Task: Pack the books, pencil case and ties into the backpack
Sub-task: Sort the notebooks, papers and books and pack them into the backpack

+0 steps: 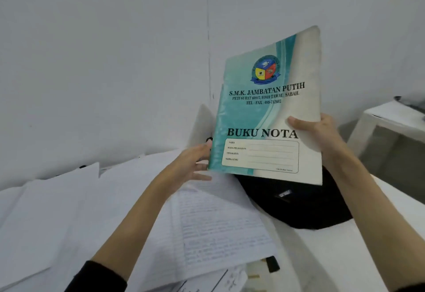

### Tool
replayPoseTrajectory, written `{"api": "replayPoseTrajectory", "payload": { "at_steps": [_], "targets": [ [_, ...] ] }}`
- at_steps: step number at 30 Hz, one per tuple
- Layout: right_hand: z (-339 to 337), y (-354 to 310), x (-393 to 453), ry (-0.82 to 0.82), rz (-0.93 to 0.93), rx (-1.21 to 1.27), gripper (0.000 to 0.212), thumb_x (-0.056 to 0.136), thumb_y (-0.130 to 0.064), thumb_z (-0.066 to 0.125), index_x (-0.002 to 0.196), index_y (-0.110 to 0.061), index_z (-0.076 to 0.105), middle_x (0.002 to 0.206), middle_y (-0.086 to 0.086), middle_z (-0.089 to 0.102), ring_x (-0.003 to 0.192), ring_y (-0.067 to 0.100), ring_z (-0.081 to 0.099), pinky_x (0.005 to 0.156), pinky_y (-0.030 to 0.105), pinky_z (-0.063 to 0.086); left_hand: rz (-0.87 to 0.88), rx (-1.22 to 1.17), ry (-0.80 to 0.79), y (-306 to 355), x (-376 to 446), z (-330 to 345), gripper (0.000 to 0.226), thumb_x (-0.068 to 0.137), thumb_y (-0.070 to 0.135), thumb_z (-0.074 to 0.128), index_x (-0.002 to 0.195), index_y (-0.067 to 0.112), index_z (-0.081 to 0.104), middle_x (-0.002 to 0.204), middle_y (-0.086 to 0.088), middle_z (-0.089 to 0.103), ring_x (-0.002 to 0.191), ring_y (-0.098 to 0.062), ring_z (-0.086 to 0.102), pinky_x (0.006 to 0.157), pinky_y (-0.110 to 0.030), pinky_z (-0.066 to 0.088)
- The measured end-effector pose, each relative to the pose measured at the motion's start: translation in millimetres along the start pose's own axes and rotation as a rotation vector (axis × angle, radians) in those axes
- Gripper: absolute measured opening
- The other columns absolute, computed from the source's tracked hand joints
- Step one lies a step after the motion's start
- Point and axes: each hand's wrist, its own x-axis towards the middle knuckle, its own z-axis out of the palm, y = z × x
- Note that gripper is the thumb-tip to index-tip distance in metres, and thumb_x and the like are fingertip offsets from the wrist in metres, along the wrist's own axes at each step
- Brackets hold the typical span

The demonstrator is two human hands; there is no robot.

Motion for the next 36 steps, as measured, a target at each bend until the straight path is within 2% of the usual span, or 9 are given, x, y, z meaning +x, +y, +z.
{"api": "replayPoseTrajectory", "payload": {
  "at_steps": [3, 7, 11, 14, 19, 23, 28, 33, 36],
  "targets": [
    [-60.5, -0.8, 17.5, 0.132, 0.003, 0.083, 0.026, 0.083, -0.001, 0.066, 0.108, -0.003, 0.060, 0.078, -0.003, 0.073, 0.062, 0.008, 0.070, 0.053, 0.020, 0.055, -0.070, 0.373, -0.153, -18.2, 20.9, 36.3, 0.034, 0.086, 0.043, 0.064, 0.118, 0.031, 0.061, 0.115, 0.010, 0.066, 0.104, -0.006, 0.063, 0.086, -0.024, 0.052],
    [-127.5, 6.0, 47.1, 0.199, 0.037, 0.198, 0.038, 0.082, 0.000, 0.065, 0.119, 0.005, 0.058, 0.106, 0.018, 0.068, 0.091, 0.032, 0.069, 0.078, 0.045, 0.057, 0.062, 0.736, -0.234, -29.0, 55.4, 118.4, 0.042, 0.083, 0.043, 0.066, 0.122, 0.030, 0.058, 0.123, 0.012, 0.057, 0.109, 0.001, 0.053, 0.090, -0.015, 0.044],
    [-161.9, 21.0, 74.7, 0.148, 0.063, 0.202, 0.033, 0.082, 0.002, 0.064, 0.114, 0.004, 0.060, 0.077, 0.003, 0.074, 0.065, 0.017, 0.071, 0.056, 0.028, 0.057, 0.103, 0.885, -0.364, -42.5, 81.7, 183.4, 0.056, 0.081, 0.051, 0.065, 0.131, 0.030, 0.051, 0.131, 0.013, 0.047, 0.118, -0.003, 0.045, 0.102, -0.023, 0.040],
    [-172.9, 35.9, 91.2, 0.073, 0.093, 0.135, 0.029, 0.081, 0.003, 0.065, 0.109, 0.002, 0.062, 0.068, -0.002, 0.073, 0.060, 0.014, 0.070, 0.053, 0.025, 0.056, 0.050, 0.869, -0.327, -52.3, 95.9, 198.9, 0.039, 0.087, 0.038, 0.063, 0.123, 0.025, 0.061, 0.121, 0.009, 0.057, 0.107, -0.004, 0.053, 0.097, -0.023, 0.045],
    [-176.3, 42.4, 112.1, -0.061, 0.142, 0.037, 0.020, 0.081, 0.000, 0.068, 0.100, -0.003, 0.064, 0.066, -0.004, 0.072, 0.057, 0.011, 0.069, 0.049, 0.020, 0.053, -0.156, 0.600, 0.044, -67.9, 107.1, 181.8, 0.021, 0.091, 0.023, 0.060, 0.080, 0.007, 0.067, 0.075, -0.004, 0.064, 0.073, -0.011, 0.059, 0.070, -0.017, 0.045],
    [-176.1, 40.4, 122.0, -0.163, 0.158, 0.021, 0.012, 0.082, -0.001, 0.067, 0.091, -0.008, 0.066, 0.074, 0.001, 0.072, 0.057, 0.012, 0.069, 0.049, 0.021, 0.054, -0.408, -0.110, 0.485, -63.0, 106.7, 160.7, 0.021, 0.096, 0.015, 0.053, 0.095, -0.003, 0.063, 0.094, -0.017, 0.067, 0.084, -0.023, 0.062, 0.074, -0.030, 0.049],
    [-175.3, 47.1, 122.1, -0.258, 0.152, -0.021, 0.013, 0.083, 0.003, 0.064, 0.091, -0.008, 0.064, 0.080, 0.004, 0.070, 0.056, 0.008, 0.068, 0.048, 0.018, 0.052, -0.284, -0.536, 0.811, -25.0, 125.0, 123.3, 0.020, 0.097, 0.009, 0.041, 0.084, 0.007, 0.055, 0.085, -0.012, 0.057, 0.071, -0.022, 0.053, 0.063, -0.032, 0.046],
    [-168.9, 81.4, 124.2, -0.092, 0.185, -0.120, 0.020, 0.084, 0.004, 0.063, 0.103, -0.002, 0.059, 0.083, 0.009, 0.066, 0.053, 0.010, 0.065, 0.046, 0.017, 0.049, -0.028, -0.169, 0.997, 27.3, 147.1, 125.2, 0.025, 0.099, 0.024, 0.045, 0.111, 0.005, 0.056, 0.098, -0.007, 0.057, 0.086, -0.021, 0.053, 0.076, -0.032, 0.044],
    [-163.3, 116.8, 119.0, 0.113, 0.277, -0.007, 0.023, 0.084, 0.007, 0.059, 0.107, 0.002, 0.060, 0.106, 0.020, 0.066, 0.077, 0.024, 0.062, 0.068, 0.029, 0.050, 0.208, 0.218, 1.015, 57.6, 154.1, 146.1, 0.018, 0.100, 0.021, 0.041, 0.104, 0.009, 0.054, 0.091, 0.001, 0.054, 0.087, -0.017, 0.050, 0.073, -0.026, 0.039]
  ]
}}
